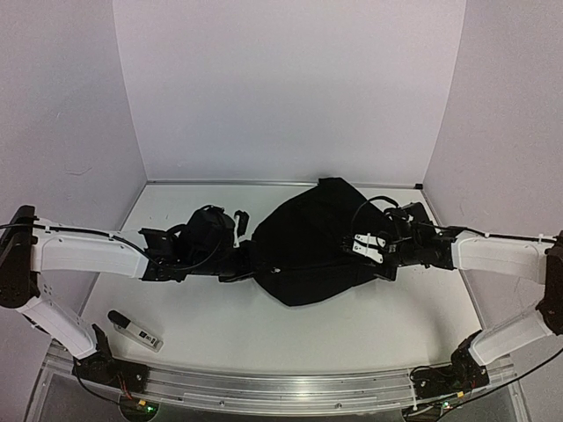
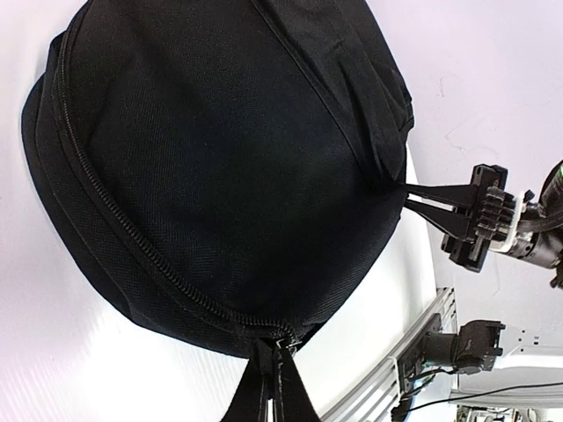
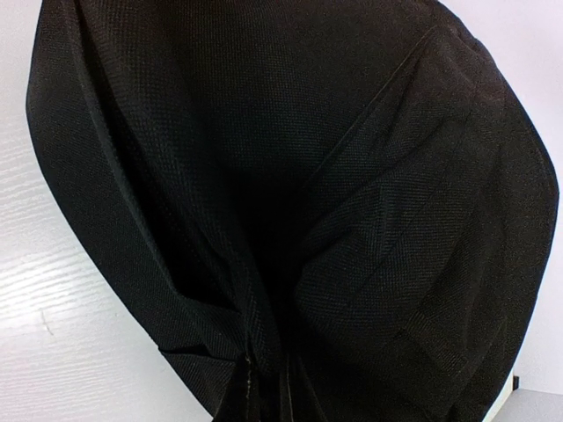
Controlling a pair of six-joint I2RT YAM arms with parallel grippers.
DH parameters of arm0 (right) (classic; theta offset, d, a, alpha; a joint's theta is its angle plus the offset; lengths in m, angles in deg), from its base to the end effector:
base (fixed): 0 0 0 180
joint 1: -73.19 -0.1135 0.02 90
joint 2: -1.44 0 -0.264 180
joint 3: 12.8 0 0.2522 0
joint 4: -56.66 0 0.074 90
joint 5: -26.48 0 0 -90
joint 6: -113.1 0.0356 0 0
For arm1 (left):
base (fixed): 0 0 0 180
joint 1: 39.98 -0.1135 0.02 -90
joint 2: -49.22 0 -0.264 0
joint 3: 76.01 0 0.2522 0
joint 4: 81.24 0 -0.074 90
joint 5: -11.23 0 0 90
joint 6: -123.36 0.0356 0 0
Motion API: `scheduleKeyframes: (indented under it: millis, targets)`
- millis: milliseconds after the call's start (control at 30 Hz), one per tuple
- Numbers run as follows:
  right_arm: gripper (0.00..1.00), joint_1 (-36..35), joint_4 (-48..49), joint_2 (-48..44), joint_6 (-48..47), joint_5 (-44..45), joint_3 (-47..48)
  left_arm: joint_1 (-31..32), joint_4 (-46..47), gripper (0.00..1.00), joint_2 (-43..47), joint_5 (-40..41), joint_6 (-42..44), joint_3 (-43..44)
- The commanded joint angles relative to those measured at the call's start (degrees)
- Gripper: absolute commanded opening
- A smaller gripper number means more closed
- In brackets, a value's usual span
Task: Pack the student bag
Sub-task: Zip the student bag at the center of the board.
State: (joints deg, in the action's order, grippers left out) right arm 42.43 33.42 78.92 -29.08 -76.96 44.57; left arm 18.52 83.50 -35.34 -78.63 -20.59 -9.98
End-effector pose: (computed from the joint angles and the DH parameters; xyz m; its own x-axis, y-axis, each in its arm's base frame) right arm 0.2352 0.1496 0.2099 0.1460 -0.8072 -0.5719 -0.8600 0.1821 -0.4766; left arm 0.1700 -0.2772 0.2352 -0.8595 -0.1448 -0.4902 0.2662 0.6919 -0.6711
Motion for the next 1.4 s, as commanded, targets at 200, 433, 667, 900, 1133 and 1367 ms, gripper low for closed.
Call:
scheduleKeyframes:
  millis: [200,433,667,900,1133,1367]
  targets:
    - [0.51,-9.8,-18.3,-0.5,12.1,-1.4,12.9,-1.0,6.0,0.00,-6.5,-6.4,3.0,5.8]
    - [0.53,-16.1,-18.1,4.5,21.0,-5.4,19.2,-1.0,8.5,0.00,-9.1,-9.6,2.9,7.5]
    - [0.52,-18.6,-15.0,11.9,23.6,-5.0,23.6,-1.1,9.2,0.00,-8.8,-12.2,3.8,8.4]
    - [0.48,-18.6,-14.9,13.7,25.4,-8.4,24.5,-1.1,8.3,0.02,-6.3,-11.0,4.2,6.5]
    - [0.37,-18.6,-14.2,15.1,22.2,-2.7,20.2,-4.8,2.4,0.49,2.6,-1.1,-1.0,-1.5]
    - [0.48,-18.6,-14.2,10.2,26.8,-5.1,20.7,-15.7,1.8,0.53,13.1,2.8,-5.3,-12.8]
